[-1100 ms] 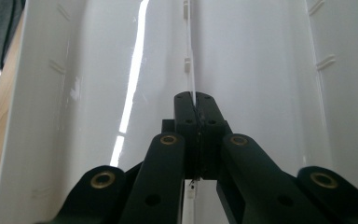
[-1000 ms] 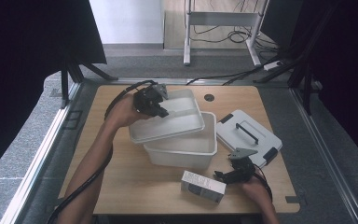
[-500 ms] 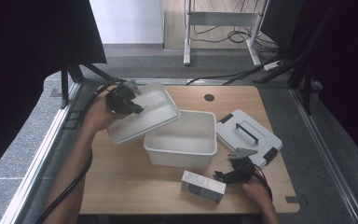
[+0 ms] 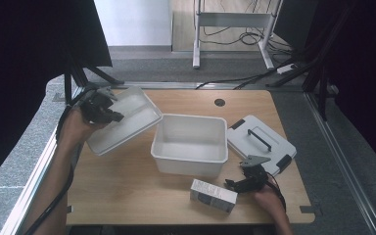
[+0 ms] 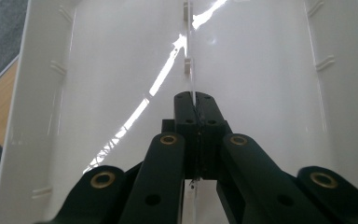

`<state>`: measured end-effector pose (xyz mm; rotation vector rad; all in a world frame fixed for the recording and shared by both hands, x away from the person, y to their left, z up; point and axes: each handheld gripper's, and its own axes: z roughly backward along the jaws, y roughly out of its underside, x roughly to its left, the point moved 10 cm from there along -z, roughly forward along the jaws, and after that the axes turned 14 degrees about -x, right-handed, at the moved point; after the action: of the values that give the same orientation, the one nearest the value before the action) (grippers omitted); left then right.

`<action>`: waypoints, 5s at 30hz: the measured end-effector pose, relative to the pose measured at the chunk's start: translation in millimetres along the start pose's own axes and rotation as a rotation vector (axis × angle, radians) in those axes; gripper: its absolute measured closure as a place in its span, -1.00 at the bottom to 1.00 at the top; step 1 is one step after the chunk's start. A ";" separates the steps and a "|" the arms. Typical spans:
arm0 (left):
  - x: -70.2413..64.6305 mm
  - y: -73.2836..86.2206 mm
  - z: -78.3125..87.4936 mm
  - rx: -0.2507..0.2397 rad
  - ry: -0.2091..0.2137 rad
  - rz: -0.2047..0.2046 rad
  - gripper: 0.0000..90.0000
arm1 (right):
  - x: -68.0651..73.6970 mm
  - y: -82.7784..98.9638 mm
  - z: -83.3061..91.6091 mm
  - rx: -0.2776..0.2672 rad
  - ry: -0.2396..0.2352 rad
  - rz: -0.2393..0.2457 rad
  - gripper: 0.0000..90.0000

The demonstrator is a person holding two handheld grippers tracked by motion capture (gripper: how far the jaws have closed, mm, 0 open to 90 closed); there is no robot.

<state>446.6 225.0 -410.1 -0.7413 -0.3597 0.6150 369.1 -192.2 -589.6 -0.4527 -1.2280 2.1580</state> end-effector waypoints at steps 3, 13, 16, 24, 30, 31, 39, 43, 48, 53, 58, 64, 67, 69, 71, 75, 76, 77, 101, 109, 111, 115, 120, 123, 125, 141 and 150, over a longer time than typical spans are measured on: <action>4.7 11.2 4.3 0.007 -0.014 0.014 0.99 | 0.1 0.0 0.0 0.000 0.000 -0.001 -0.84; 9.5 50.2 0.6 0.034 -0.027 0.057 0.99 | 0.1 0.0 0.2 0.000 0.001 -0.001 -0.84; 8.9 64.3 -5.5 0.044 -0.025 0.069 0.99 | 0.3 0.1 0.3 0.001 0.001 -0.004 -0.84; 1.9 95.7 -23.0 0.076 -0.009 0.083 0.99 | 0.3 0.2 0.3 0.000 0.004 -0.003 -0.84; -8.3 114.4 -39.5 0.094 0.006 0.069 0.99 | 0.3 0.1 0.3 -0.001 0.004 -0.004 -0.84; -10.4 117.3 -43.0 0.095 0.008 0.068 0.99 | 0.2 0.1 0.3 0.000 0.005 -0.003 -0.84; -21.4 135.6 -62.4 0.102 0.031 0.068 0.99 | 0.3 0.1 0.2 -0.001 0.005 -0.004 -0.84; -26.2 144.0 -71.0 0.118 0.036 0.064 0.98 | 0.3 0.1 0.2 -0.002 0.005 -0.004 -0.84; -28.3 149.9 -75.7 0.101 0.039 0.082 0.98 | 0.4 0.1 0.3 -0.001 0.004 -0.005 -0.84; -28.2 149.6 -73.4 0.082 0.032 0.093 0.90 | 0.4 0.1 0.4 0.000 0.002 -0.006 -0.84; -28.5 145.3 -66.4 0.048 0.006 0.100 0.50 | 0.7 0.0 0.1 0.000 -0.004 -0.005 -0.86; -33.7 135.8 -55.9 -0.008 -0.028 0.113 0.05 | 0.8 -1.3 1.7 0.025 -0.018 -0.012 -0.81; -41.1 129.8 -51.8 -0.047 -0.028 0.128 -0.21 | 1.9 -3.5 4.1 0.028 -0.025 -0.013 -0.81; -48.9 125.0 -49.6 -0.077 -0.020 0.138 -0.37 | 1.7 -5.5 6.2 0.030 -0.026 -0.009 -0.81; -57.3 120.5 -48.3 -0.102 -0.017 0.139 -0.55 | 1.0 -9.8 10.1 0.032 -0.027 -0.006 -0.80; -76.0 111.8 -48.0 -0.128 -0.008 0.129 -0.74 | 0.2 -20.7 18.6 0.027 -0.028 -0.013 -0.80; -81.4 109.9 -48.7 -0.131 -0.007 0.126 -0.80 | 0.3 -24.1 21.2 0.026 -0.031 -0.014 -0.80; -88.7 107.6 -50.2 -0.137 -0.003 0.118 -0.86 | 0.2 -27.4 24.0 0.027 -0.029 -0.012 -0.80; -184.2 131.8 -108.1 -0.161 0.114 0.066 -1.00 | 74.7 -91.1 66.0 0.190 -0.188 0.154 -0.87; -185.6 131.8 -108.3 -0.162 0.121 0.060 -1.00 | 110.2 -81.4 47.9 0.310 -0.281 0.234 -0.71; -185.6 131.8 -108.3 -0.162 0.120 0.060 -1.00 | 115.1 -77.9 43.9 0.338 -0.293 0.247 -0.69; -185.7 131.7 -108.3 -0.162 0.119 0.062 -1.00 | 125.8 -69.1 35.0 0.405 -0.329 0.277 -0.64; -185.7 131.8 -108.3 -0.161 0.118 0.062 -1.00 | 130.8 -62.4 26.9 0.510 -0.343 0.323 -0.13; -185.6 131.8 -108.3 -0.161 0.118 0.063 -1.00 | 129.8 -64.0 24.9 0.549 -0.344 0.346 0.19; -185.6 131.7 -108.3 -0.161 0.118 0.064 -1.00 | 129.8 -66.4 24.3 0.566 -0.337 0.355 0.22; -185.2 131.5 -108.4 -0.164 0.112 0.070 -1.00 | 133.8 -111.0 39.3 0.579 -0.384 0.384 0.23; -185.0 131.4 -108.3 -0.166 0.111 0.071 -0.99 | 128.5 -145.1 48.6 0.571 -0.389 0.373 0.23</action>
<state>308.3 127.4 -596.0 -0.9463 -0.2851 0.6133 293.5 -83.9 -439.6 -0.0098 -0.6777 2.8777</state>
